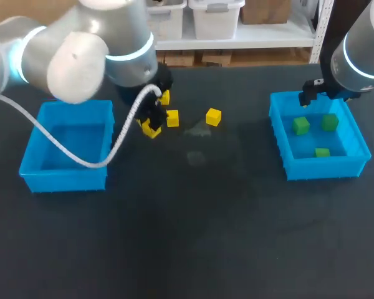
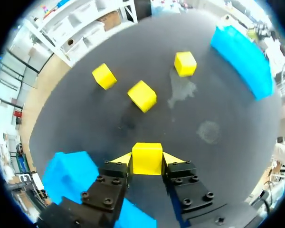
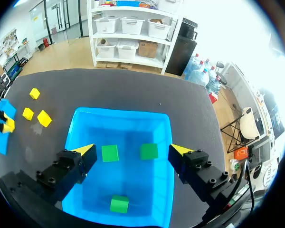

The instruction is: Put the green cubes in the right bin and the yellow cubes in the left bin.

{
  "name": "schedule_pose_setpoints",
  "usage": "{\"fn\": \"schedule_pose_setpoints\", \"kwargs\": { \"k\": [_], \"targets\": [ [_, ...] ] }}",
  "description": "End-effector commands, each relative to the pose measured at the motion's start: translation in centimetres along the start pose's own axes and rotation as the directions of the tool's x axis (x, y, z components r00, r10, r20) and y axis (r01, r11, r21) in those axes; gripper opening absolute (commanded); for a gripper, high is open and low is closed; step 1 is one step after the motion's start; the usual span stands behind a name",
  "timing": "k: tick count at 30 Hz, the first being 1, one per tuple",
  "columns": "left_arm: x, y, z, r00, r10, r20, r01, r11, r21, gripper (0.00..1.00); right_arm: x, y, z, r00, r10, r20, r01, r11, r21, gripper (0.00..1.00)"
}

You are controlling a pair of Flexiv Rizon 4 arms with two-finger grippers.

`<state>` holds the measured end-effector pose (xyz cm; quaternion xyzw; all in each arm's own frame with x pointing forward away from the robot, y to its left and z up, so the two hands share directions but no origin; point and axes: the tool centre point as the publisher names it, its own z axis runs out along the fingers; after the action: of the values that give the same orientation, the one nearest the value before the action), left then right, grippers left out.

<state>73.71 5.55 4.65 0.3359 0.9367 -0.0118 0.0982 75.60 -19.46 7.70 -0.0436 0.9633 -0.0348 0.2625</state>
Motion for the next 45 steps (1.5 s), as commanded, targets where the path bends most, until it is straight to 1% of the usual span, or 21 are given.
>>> {"fn": "schedule_pose_setpoints", "kwargs": {
  "k": [1, 4, 7, 9, 13, 15, 17, 23, 24, 25, 26, 29, 32, 35, 36, 41, 45],
  "targets": [
    [1.0, 1.9, -4.2, 0.996, -0.029, 0.085, 0.027, 1.0, 0.015, 0.0, 0.1, 0.0, 0.0, 1.0, 0.001, 0.005, -0.001, 1.0, 0.002, 1.0],
    [1.0, 4.2, -6.8, 0.988, -0.083, 0.133, 0.083, 0.997, 0.008, 0.0, 0.1, 0.0, 0.0, 1.0, 0.001, 0.005, -0.001, 1.0, 0.002, 1.0],
    [1.7, 6.2, -8.3, 0.98, -0.122, 0.154, 0.125, 0.992, -0.006, 0.0, 0.1, 0.0, 0.0, 1.0, 0.001, 0.005, -0.001, 1.0, 0.002, 1.0],
    [2.9, 7.7, -9.2, 0.977, -0.148, 0.155, 0.154, 0.988, -0.028, 0.0, 0.1, 0.0, 0.0, 1.0, 0.001, 0.005, -0.001, 1.0, 0.002, 1.0],
    [5.6, 10.2, -9.6, 0.969, -0.203, 0.138, 0.212, 0.975, -0.058, 0.0, 0.1, 0.0, 0.0, 1.0, 0.001, 0.005, -0.001, 1.0, 0.002, 1.0],
    [7.0, 11.0, -9.5, 0.967, -0.22, 0.126, 0.231, 0.97, -0.076, 0.0, 0.1, 0.0, 0.0, 1.0, 0.001, 0.005, -0.001, 1.0, 0.002, 1.0],
    [8.2, 11.4, -9.4, 0.963, -0.242, 0.114, 0.252, 0.964, -0.081, 0.0, 0.1, 0.0, 0.0, 1.0, 0.001, 0.005, -0.001, 1.0, 0.002, 1.0],
    [11.1, 11.9, -7.9, 0.956, -0.288, 0.057, 0.293, 0.952, -0.089, 0.0, 0.1, 0.0, 0.0, 1.0, 0.001, 0.005, -0.001, 1.0, 0.002, 1.0],
    [11.5, 12.0, -7.6, 0.955, -0.292, 0.046, 0.295, 0.95, -0.098, 0.18, 0.1, 0.0, 0.0, 1.0, 0.001, 0.005, -0.001, 1.0, 0.002, 1.0],
    [12.0, 12.0, -7.3, 0.955, -0.295, 0.035, 0.297, 0.949, -0.103, 0.49, 0.1, 0.0, 0.0, 1.0, 0.001, 0.005, -0.001, 1.0, 0.002, 1.0],
    [12.4, 12.0, -7.0, 0.955, -0.296, 0.024, 0.297, 0.949, -0.103, 1.0, 0.1, 0.0, 0.0, 1.0, 0.001, 0.005, -0.001, 1.0, 0.002, 1.0],
    [13.1, 11.9, -6.4, 0.952, -0.305, 0.006, 0.304, 0.948, -0.095, 1.0, 0.1, 0.0, 0.0, 1.0, 0.001, 0.005, -0.001, 1.0, 0.002, 1.0],
    [12.8, 11.7, -6.4, 0.956, -0.293, 0.01, 0.293, 0.953, -0.072, 1.0, 0.1, 0.0, 0.0, 1.0, 0.001, 0.005, -0.001, 1.0, 0.002, 1.0],
    [11.3, 11.6, -7.1, 0.968, -0.251, 0.032, 0.252, 0.967, -0.043, 1.0, 0.1, 0.0, 0.0, 1.0, 0.001, 0.005, -0.001, 1.0, 0.002, 1.0],
    [10.6, 11.4, -7.5, 0.973, -0.228, 0.042, 0.23, 0.973, -0.029, 1.0, 0.1, 0.0, 0.0, 1.0, 0.001, 0.005, -0.001, 1.0, 0.002, 1.0],
    [6.7, 10.8, -8.8, 0.99, -0.128, 0.066, 0.13, 0.991, -0.038, 1.0, 0.1, 0.0, 0.0, 1.0, 0.001, 0.005, -0.001, 1.0, 0.002, 1.0],
    [3.3, 9.6, -9.4, 0.996, -0.035, 0.078, 0.038, 0.999, -0.04, 1.0, 0.1, 0.0, 0.0, 1.0, 0.001, 0.005, -0.001, 1.0, 0.002, 1.0]
  ]
}}
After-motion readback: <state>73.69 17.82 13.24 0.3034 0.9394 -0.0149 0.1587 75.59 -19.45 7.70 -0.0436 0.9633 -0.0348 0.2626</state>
